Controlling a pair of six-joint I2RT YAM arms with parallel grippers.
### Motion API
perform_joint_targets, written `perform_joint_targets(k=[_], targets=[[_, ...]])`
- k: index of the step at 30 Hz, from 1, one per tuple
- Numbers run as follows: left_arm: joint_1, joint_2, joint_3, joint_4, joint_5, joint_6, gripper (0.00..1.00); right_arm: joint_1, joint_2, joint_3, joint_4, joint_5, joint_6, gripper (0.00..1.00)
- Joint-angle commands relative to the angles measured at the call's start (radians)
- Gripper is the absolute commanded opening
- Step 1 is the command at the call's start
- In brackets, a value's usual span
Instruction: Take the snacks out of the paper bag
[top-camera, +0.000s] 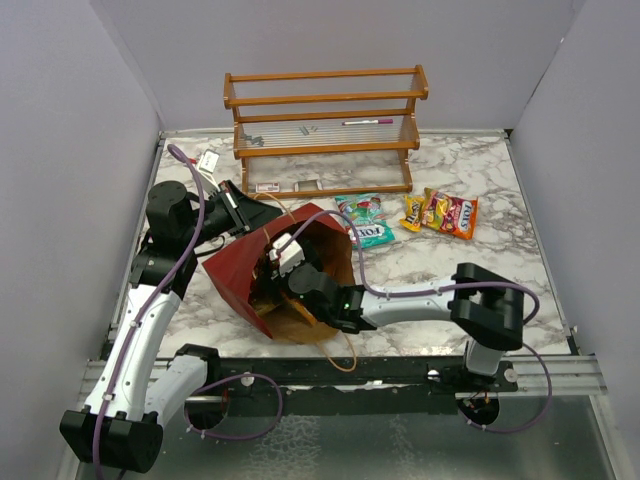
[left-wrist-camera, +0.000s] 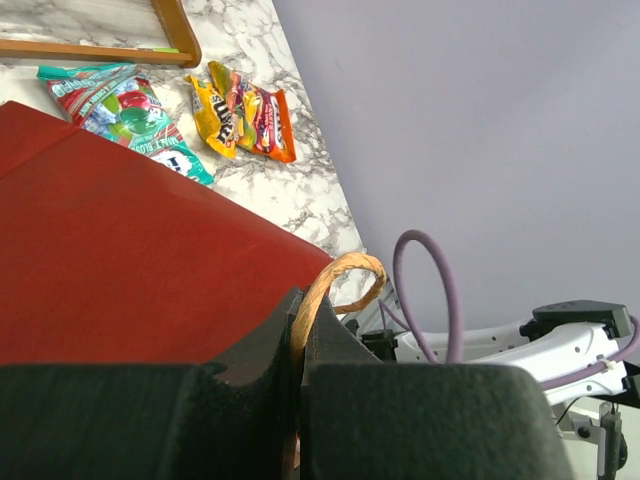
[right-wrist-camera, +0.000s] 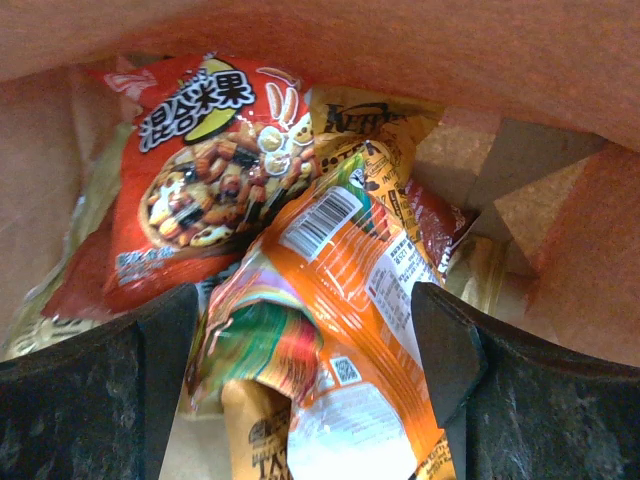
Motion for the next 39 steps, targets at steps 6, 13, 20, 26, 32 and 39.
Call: perform_joint_targets(k=[6,13,20,26,32,39], targets=[[0.002,-0.019,0.018,0.006,-0.008,-0.001,0.0,0.009,0.175,0.198,-0.25,0.289,0.175,0.8],[0.003,-0.016,0.01,0.01,-0.006,0.001,0.0,0.01,0.075,0.142,-0.278,0.217,0.195,0.45],[0.002,-0.016,0.003,0.008,-0.011,0.005,0.0,0.01,-0.068,0.06,-0.227,0.063,0.166,0.32],[0.002,-0.014,0.011,0.004,-0.011,0.005,0.0,0.011,-0.197,-0.009,-0.177,-0.083,0.205,0.27],[0.002,-0.013,0.019,-0.002,-0.011,0.01,0.0,0.01,-0.351,-0.051,-0.21,-0.223,0.275,0.26],[0.001,-0.015,0.011,0.001,-0.007,0.015,0.0,0.01,-0.558,-0.072,-0.376,-0.317,0.34,0.26]])
